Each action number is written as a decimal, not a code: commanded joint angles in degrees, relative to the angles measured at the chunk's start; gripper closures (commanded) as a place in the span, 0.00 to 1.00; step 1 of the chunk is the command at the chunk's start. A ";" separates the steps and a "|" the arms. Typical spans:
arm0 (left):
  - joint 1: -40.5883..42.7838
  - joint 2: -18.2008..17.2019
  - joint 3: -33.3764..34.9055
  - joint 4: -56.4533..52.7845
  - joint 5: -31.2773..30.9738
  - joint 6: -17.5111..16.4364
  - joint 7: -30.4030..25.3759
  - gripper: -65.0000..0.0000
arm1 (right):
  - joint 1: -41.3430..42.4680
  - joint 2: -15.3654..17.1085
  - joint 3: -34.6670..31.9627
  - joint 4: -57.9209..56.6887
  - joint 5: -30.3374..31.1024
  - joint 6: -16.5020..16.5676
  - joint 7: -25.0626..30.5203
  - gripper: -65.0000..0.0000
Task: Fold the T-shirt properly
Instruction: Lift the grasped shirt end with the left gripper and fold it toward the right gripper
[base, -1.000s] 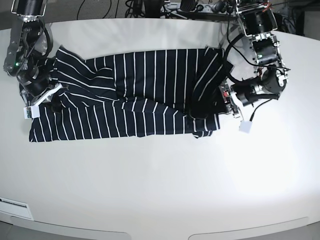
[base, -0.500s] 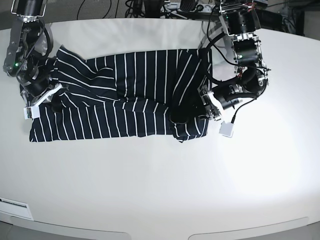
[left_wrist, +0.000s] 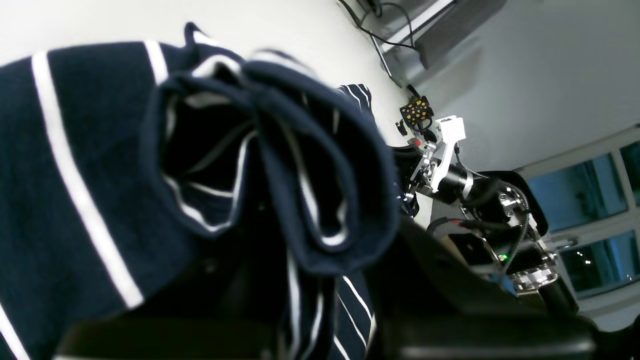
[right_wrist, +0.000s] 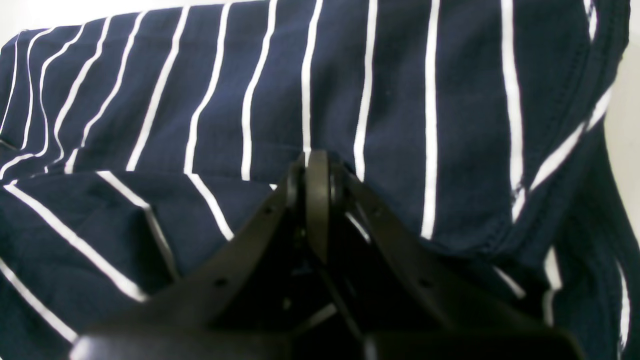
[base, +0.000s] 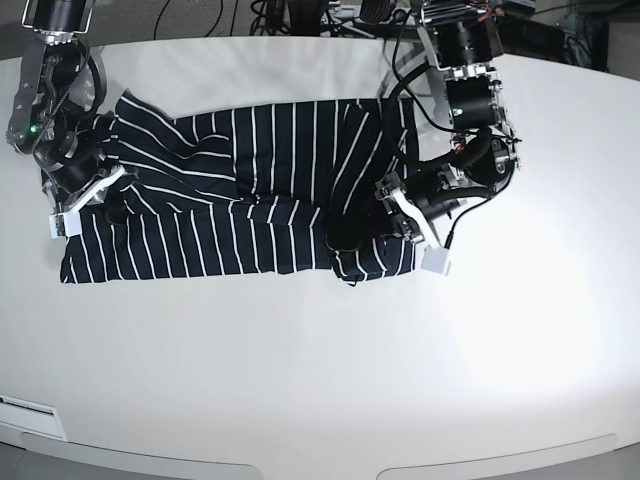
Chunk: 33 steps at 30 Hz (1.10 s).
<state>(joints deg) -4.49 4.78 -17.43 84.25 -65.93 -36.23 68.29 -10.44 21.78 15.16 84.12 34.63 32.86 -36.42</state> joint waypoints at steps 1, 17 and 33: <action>-1.07 0.11 0.48 0.81 -1.53 -0.20 -1.16 1.00 | -1.14 -0.02 -0.66 -0.50 -2.89 0.39 -7.82 1.00; -1.11 0.13 6.51 0.81 -3.82 0.07 -2.27 0.44 | -1.16 -0.02 -0.66 -0.50 -2.86 0.39 -8.83 1.00; -1.44 -0.02 6.38 0.92 2.08 1.05 -6.99 1.00 | -1.14 -0.02 -0.66 -0.50 -2.86 0.39 -8.87 1.00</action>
<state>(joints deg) -4.64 4.60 -11.20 84.27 -62.48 -34.35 62.52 -10.44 21.76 15.16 84.31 35.05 33.06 -37.34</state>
